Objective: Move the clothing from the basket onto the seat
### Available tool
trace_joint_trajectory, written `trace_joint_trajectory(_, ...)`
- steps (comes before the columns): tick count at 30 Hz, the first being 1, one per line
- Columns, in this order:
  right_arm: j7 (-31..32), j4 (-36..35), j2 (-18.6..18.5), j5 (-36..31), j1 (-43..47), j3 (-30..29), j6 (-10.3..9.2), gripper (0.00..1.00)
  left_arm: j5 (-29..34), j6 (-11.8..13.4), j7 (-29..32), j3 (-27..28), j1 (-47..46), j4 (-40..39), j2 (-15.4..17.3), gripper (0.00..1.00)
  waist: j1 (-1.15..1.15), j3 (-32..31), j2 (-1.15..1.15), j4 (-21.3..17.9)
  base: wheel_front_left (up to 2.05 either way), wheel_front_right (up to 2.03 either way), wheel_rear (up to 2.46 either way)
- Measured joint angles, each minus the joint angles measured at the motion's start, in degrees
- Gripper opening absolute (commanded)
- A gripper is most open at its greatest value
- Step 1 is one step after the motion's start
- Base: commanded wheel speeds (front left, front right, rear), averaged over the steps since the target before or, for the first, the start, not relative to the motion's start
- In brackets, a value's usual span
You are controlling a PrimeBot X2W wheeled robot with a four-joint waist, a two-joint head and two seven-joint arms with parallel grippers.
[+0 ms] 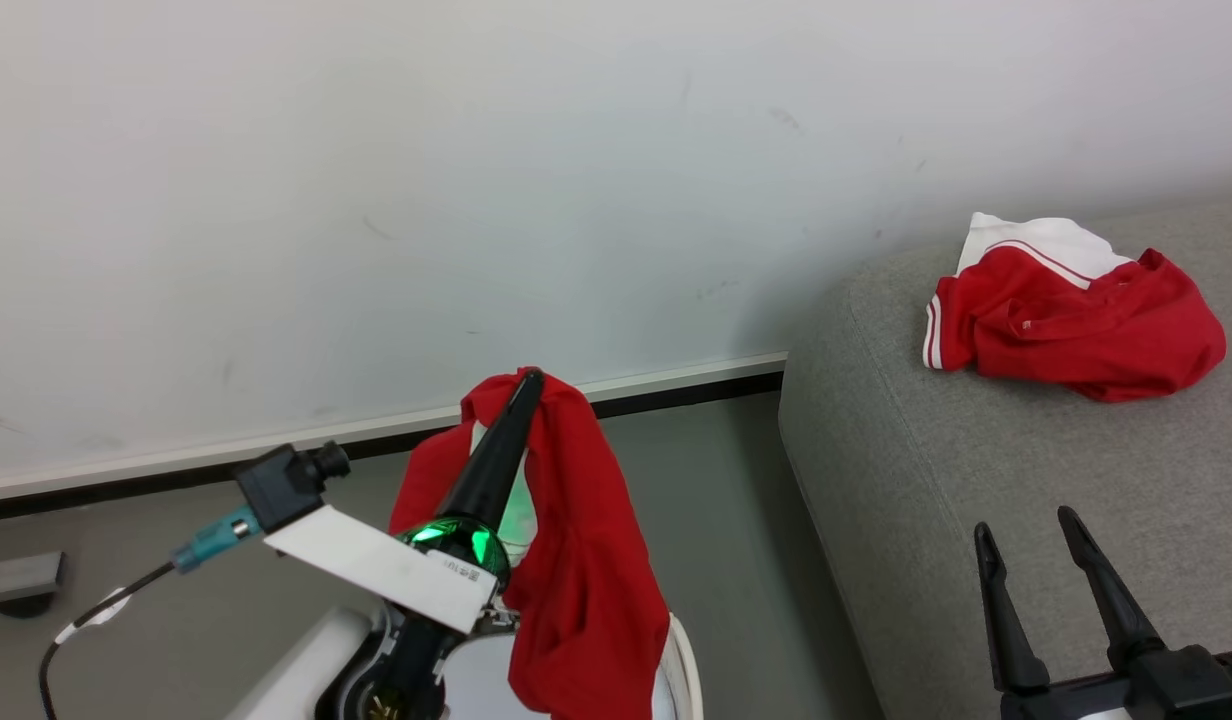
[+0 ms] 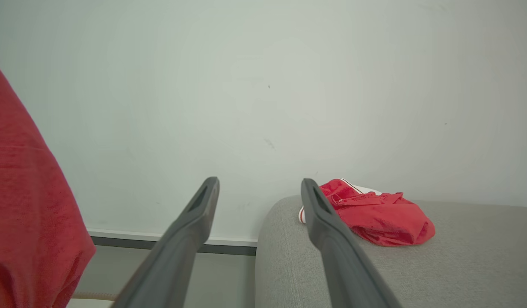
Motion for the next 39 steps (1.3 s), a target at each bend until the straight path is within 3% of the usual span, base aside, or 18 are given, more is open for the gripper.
trace_joint_trajectory(10,0.00,-0.55,-0.63,0.67,-2.94,7.48,0.00,1.00,0.53,1.03,1.02,-0.68,0.27,-2.48,0.88,0.00,0.00,-0.88,0.00,0.42,0.00,0.00,0.00)
trace_joint_trajectory(26,7.23,-1.47,-13.30,14.29,-21.86,35.22,0.00,1.00,1.66,1.94,4.25,-3.43,-1.55,-6.76,-0.11,0.00,0.01,-1.50,0.00,0.24,0.00,0.00,0.00)
trace_joint_trajectory(39,9.73,2.44,-16.96,23.06,-30.36,47.48,0.00,1.00,1.43,1.82,7.80,-7.40,-1.54,-11.80,-1.24,0.00,0.01,-1.81,0.00,1.21,0.00,0.00,0.00)
